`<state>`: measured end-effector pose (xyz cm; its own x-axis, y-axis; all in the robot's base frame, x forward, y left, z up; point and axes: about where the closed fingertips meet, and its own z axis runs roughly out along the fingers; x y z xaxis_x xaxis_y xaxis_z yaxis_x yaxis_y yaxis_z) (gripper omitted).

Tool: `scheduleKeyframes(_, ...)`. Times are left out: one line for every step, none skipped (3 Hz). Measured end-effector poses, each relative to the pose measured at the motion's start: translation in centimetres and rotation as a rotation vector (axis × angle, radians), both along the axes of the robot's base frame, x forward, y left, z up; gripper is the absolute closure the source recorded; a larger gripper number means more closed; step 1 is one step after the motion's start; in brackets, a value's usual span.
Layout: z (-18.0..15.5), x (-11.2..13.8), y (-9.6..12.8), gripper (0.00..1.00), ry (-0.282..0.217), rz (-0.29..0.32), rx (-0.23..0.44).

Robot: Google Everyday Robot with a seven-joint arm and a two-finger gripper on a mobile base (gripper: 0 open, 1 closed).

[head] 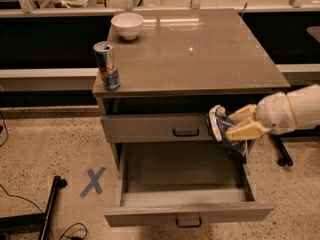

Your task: Place blue chip bag into middle drawer

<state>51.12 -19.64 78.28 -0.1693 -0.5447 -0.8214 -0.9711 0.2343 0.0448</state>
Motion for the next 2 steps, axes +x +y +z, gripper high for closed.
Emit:
scheduleKeyframes(-8.9,-1.5,-1.2,1.00,0.024,0.053,0.039)
scheduleKeyframes(-15.5,-2.9,-1.7,1.00,0.064,0.091,0.052)
